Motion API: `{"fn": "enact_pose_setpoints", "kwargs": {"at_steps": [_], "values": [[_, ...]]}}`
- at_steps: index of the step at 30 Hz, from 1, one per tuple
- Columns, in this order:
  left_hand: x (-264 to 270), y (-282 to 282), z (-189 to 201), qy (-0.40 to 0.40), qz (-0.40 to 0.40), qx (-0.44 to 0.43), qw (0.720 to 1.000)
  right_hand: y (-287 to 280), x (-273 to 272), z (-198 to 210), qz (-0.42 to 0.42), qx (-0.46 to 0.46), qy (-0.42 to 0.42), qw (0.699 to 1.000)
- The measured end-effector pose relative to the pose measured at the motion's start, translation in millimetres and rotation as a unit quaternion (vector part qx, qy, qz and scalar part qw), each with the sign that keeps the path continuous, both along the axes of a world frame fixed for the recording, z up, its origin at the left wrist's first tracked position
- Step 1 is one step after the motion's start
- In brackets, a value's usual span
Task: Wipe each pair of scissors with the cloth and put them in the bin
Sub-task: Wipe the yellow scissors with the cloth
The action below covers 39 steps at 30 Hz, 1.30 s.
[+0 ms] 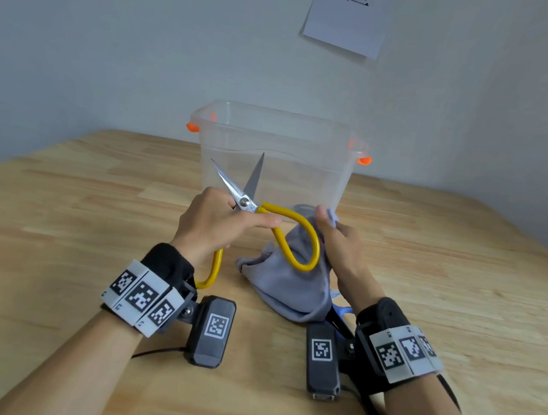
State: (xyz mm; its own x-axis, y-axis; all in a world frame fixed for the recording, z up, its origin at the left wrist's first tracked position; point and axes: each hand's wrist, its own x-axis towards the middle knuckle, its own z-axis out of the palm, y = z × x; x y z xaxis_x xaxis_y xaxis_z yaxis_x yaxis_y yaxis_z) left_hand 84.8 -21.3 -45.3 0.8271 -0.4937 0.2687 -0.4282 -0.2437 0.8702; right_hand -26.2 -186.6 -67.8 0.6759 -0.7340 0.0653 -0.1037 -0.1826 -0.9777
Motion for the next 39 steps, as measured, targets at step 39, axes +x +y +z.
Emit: {"fn": "enact_pose_setpoints", "kwargs": {"at_steps": [39], "values": [[-4.9, -2.1, -1.2, 0.06, 0.012, -0.032, 0.998, 1.2, -2.1, -1.7, 0.264, -0.082, -0.06, 0.959]]}}
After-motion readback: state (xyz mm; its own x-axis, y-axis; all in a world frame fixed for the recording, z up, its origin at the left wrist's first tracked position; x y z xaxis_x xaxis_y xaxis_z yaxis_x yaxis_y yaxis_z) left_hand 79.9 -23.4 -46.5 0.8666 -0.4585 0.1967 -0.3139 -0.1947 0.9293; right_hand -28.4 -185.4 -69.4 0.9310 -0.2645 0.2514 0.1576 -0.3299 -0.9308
